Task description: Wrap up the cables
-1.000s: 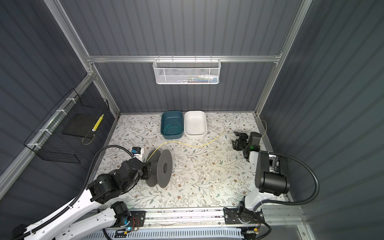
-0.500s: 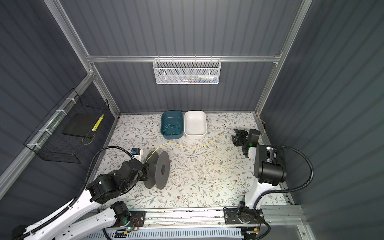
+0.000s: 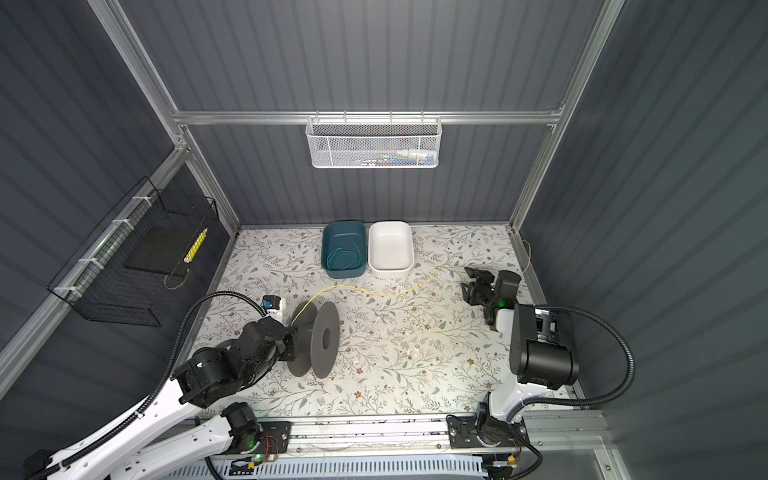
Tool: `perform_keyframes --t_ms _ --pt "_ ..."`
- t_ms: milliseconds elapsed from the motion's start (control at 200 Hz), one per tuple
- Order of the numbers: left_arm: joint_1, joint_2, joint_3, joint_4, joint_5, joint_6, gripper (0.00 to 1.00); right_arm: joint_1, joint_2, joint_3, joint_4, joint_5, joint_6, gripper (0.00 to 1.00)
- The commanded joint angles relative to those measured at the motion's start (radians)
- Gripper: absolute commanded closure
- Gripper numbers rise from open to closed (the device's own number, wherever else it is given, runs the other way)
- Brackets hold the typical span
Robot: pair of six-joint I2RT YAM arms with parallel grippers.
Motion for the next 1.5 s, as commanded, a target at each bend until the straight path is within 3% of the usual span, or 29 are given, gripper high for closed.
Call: perform_keyframes --t_ms 0,190,370,545,955,1275,1490 --pt "0.000 -0.013 0.047 0.035 -0.019 -0.008 1.00 0.013 0.048 0.022 0.061 -0.015 0.011 0.39" --pt "0.000 -0.014 0.047 0.037 -0.024 -0.004 1.00 0.028 0.155 0.103 0.088 0.011 0.044 0.43" --pt "0.001 -0.019 0.047 0.025 -0.028 -0.006 1.00 0.031 0.199 0.158 0.115 0.008 0.070 0.82" --pt "0.001 -0.031 0.074 -0.008 -0.042 0.009 1.00 0.022 0.175 0.146 0.136 0.000 0.082 1.00" --pt "0.001 -0.050 0.296 -0.221 -0.012 0.119 1.00 0.003 0.033 0.286 -0.094 0.019 -0.010 1.00" --pt "0.001 -0.035 0.440 -0.319 0.209 0.230 1.00 -0.007 0.038 0.449 -0.384 0.077 -0.224 1.00" --pt "0.001 -0.008 0.512 -0.273 0.225 0.217 1.00 0.005 0.015 0.380 -0.424 0.110 -0.317 1.00"
